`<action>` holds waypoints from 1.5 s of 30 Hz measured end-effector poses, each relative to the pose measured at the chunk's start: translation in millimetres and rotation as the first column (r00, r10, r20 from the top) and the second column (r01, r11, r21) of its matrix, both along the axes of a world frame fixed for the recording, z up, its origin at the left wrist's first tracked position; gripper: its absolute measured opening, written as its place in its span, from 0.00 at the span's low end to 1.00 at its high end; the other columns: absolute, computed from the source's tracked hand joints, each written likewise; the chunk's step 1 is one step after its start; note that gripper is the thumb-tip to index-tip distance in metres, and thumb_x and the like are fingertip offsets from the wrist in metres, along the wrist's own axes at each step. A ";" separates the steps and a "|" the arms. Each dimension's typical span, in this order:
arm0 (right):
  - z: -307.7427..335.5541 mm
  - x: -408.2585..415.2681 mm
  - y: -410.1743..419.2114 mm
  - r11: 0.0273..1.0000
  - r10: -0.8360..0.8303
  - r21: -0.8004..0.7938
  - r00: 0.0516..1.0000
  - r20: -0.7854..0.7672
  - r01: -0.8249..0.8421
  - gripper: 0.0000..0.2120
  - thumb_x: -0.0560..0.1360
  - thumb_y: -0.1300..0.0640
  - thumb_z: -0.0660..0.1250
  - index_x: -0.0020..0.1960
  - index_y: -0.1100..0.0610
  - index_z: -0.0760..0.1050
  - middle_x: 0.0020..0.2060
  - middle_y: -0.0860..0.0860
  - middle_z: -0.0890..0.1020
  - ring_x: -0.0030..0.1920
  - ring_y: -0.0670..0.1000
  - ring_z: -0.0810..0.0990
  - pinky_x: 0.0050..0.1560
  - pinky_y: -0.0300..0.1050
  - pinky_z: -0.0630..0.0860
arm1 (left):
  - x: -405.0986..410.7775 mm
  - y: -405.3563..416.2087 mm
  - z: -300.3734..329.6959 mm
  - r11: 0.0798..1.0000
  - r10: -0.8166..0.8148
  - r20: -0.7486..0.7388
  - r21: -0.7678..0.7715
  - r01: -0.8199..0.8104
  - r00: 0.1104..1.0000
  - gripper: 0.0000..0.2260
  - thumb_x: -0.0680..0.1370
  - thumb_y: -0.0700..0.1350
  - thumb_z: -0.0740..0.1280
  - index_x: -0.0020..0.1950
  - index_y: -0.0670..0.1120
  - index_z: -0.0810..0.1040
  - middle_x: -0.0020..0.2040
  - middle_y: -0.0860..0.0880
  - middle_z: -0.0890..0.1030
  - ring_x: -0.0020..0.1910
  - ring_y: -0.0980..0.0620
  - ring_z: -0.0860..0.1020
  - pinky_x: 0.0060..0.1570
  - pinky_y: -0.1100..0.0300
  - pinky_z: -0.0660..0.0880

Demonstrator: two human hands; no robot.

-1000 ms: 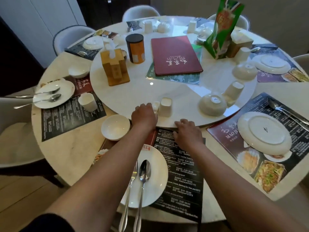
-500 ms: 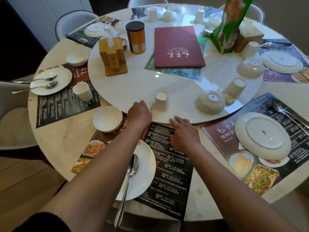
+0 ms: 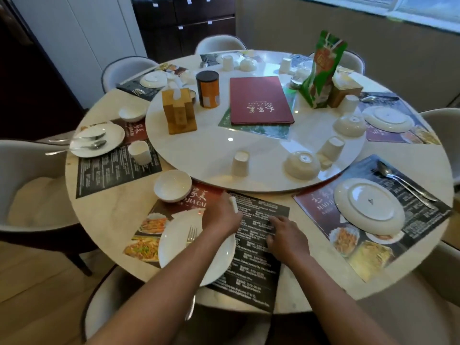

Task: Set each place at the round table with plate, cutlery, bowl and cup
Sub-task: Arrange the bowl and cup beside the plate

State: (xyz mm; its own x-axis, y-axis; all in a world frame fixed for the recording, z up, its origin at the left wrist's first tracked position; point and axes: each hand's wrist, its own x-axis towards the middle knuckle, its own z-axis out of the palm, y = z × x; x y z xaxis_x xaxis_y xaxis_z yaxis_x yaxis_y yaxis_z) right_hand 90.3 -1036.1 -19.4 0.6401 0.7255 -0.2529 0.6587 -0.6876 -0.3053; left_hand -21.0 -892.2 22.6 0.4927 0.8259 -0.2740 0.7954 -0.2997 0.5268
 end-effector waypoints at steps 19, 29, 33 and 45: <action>0.4 60.0 8.4 0.937 0.346 -0.060 0.938 0.009 -0.345 0.28 0.75 0.46 0.67 0.74 0.46 0.67 0.73 0.49 0.67 0.71 0.53 0.65 0.64 0.55 0.74 | 64.7 6.7 -13.3 0.908 0.393 -0.060 -0.131 -0.398 0.918 0.21 0.71 0.56 0.78 0.46 0.40 0.77 0.43 0.50 0.79 0.47 0.45 0.82 0.42 0.57 0.77; -13.7 83.4 11.3 0.908 0.417 0.005 0.905 0.081 -0.418 0.29 0.75 0.40 0.65 0.74 0.43 0.66 0.70 0.48 0.69 0.68 0.53 0.67 0.63 0.53 0.71 | 72.8 -0.7 -26.4 0.911 0.411 -0.128 0.029 -0.411 0.903 0.21 0.74 0.58 0.75 0.55 0.43 0.78 0.57 0.44 0.82 0.55 0.43 0.80 0.42 0.55 0.71; -20.0 85.5 6.4 0.902 0.426 0.030 0.900 0.091 -0.430 0.29 0.75 0.38 0.63 0.75 0.43 0.65 0.72 0.47 0.68 0.70 0.52 0.66 0.65 0.52 0.70 | 63.4 -0.7 -28.3 0.957 0.255 -0.185 0.189 -0.220 0.949 0.35 0.69 0.67 0.74 0.67 0.46 0.72 0.62 0.45 0.78 0.61 0.43 0.78 0.50 0.52 0.75; -25.6 84.2 3.0 0.905 0.421 0.033 0.904 0.080 -0.424 0.30 0.77 0.38 0.63 0.76 0.44 0.63 0.75 0.47 0.65 0.73 0.53 0.63 0.69 0.54 0.67 | 51.4 -12.9 -47.2 0.971 0.012 -0.184 0.235 0.032 0.983 0.32 0.69 0.62 0.77 0.67 0.49 0.73 0.65 0.46 0.75 0.61 0.44 0.77 0.55 0.50 0.78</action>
State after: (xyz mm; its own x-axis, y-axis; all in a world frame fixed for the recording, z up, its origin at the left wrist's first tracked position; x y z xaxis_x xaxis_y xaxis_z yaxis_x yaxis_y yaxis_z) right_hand 174.5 -1033.0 -45.0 0.2853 0.9420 -0.1769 0.9049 -0.3256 -0.2743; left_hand 30.4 -905.2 -24.6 0.4613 0.8731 -0.1579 0.8676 -0.4066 0.2863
